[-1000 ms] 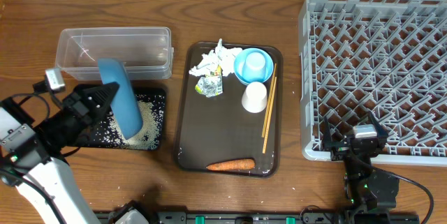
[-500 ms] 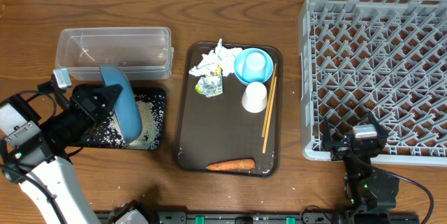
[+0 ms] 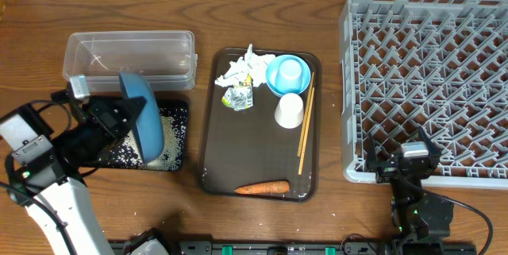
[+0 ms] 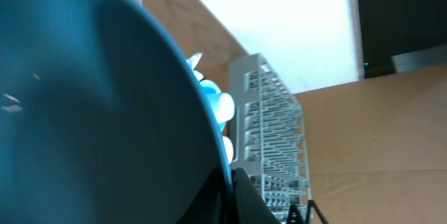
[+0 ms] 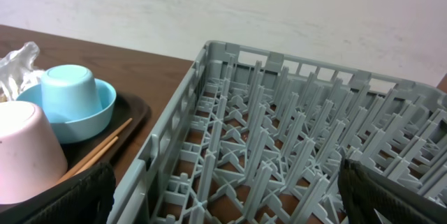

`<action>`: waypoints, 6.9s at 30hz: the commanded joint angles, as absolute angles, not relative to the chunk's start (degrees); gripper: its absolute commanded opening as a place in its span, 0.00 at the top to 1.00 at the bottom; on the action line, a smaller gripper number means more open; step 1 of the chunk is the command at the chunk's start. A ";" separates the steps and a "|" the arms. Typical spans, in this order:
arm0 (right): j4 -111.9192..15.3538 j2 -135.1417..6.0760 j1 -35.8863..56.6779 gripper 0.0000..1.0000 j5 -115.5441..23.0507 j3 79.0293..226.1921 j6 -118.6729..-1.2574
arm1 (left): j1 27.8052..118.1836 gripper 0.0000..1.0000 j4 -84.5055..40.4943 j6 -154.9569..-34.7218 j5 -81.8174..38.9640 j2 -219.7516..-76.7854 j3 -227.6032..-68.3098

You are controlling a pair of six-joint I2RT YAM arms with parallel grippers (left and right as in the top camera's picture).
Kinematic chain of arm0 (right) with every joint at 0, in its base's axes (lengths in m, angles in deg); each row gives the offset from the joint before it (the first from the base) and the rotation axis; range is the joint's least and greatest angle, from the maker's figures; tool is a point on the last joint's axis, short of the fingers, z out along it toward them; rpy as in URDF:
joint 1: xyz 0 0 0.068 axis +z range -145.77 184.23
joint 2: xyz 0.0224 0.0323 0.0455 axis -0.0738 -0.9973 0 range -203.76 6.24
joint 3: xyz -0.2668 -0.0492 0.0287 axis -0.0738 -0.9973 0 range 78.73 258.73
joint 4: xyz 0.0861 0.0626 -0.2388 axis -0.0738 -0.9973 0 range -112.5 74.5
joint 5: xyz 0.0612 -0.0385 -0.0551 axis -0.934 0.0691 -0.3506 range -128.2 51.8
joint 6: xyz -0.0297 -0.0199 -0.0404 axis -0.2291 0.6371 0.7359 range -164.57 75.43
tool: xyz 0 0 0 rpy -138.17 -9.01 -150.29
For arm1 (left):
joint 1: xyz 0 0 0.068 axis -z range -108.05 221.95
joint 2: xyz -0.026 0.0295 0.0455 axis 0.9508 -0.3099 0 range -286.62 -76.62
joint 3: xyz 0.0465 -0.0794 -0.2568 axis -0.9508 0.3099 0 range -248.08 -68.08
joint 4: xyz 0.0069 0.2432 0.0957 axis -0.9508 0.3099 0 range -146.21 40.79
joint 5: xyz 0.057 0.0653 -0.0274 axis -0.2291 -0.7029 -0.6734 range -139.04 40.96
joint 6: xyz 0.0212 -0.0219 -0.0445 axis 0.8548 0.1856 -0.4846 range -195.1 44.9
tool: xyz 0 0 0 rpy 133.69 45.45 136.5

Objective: Sort waste into correct bins and load items into the dishwasher rack
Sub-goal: 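Carry the blue plate back and set it on the middle tray, then grasp the orange carrot with the left gripper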

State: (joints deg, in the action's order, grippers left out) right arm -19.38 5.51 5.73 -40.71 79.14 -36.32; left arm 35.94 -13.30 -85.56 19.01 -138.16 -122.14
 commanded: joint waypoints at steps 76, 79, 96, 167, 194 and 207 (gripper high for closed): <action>-19.62 5.60 6.52 0.01 -40.12 79.07 -35.73 | 115.93 0.59 -12.20 -92.84 -36.03 -148.04 -123.28; -19.64 5.60 6.52 0.01 -40.12 79.05 -35.73 | 119.04 0.57 -9.49 -91.22 -36.42 -149.85 -123.28; -19.64 5.60 6.52 0.01 -40.12 79.07 -35.70 | 130.20 0.51 -10.72 -90.09 -51.48 -166.31 -123.28; -19.64 5.60 6.52 0.01 -40.12 79.05 -35.70 | 130.25 0.39 -19.46 -84.23 -48.18 -172.87 -119.78; -19.64 5.60 6.52 0.01 -40.12 79.07 -35.73 | 130.27 0.43 -22.13 -89.17 -48.00 -176.43 -118.89; -19.64 5.60 6.52 0.01 -40.12 79.07 -35.73 | 130.27 0.66 -19.20 -89.19 -48.03 -176.80 -121.51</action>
